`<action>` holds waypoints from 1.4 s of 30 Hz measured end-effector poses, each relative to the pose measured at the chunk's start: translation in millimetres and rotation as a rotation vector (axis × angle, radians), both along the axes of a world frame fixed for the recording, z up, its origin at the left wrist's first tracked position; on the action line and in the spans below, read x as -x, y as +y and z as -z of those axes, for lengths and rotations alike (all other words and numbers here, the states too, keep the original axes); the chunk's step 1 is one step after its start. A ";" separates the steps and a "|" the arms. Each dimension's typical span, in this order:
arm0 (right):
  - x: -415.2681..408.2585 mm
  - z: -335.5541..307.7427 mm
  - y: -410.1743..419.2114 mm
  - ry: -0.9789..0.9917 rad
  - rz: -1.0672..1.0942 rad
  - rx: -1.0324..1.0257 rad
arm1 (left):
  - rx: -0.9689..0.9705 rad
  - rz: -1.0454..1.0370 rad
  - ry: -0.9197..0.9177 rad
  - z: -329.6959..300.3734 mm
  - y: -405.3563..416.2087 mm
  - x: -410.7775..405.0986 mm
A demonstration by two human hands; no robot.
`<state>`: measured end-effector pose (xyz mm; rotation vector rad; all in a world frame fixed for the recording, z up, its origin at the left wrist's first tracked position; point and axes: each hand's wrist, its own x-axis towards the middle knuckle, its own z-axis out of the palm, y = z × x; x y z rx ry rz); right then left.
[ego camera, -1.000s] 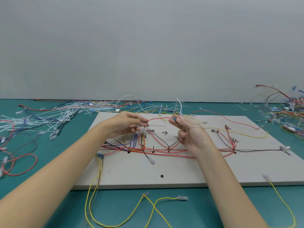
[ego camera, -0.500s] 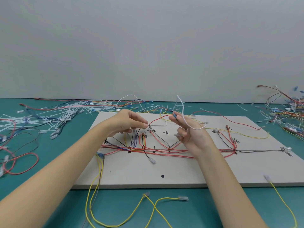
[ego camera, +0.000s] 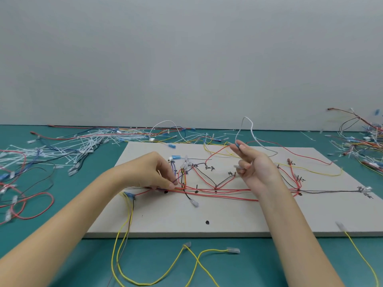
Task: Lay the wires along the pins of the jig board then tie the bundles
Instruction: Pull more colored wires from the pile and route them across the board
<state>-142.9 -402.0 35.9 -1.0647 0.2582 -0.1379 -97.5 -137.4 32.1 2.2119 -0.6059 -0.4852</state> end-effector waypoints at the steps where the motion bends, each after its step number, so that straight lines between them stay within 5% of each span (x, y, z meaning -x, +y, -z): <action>1: 0.1 -0.2 -1.6 0.007 0.005 0.004 | 0.006 -0.008 -0.029 2.4 -0.1 0.3; 16: 1.4 0.2 0.5 0.020 -0.015 0.026 | 0.119 -0.158 -0.054 15.5 -3.5 -4.9; 33: 1.6 6.6 15.8 -0.031 -0.082 0.174 | 0.134 -0.239 -0.395 23.7 -25.0 -26.1; 42: 3.1 7.1 18.3 -0.066 -0.136 0.229 | 0.183 -0.279 -0.226 22.8 -30.4 -35.6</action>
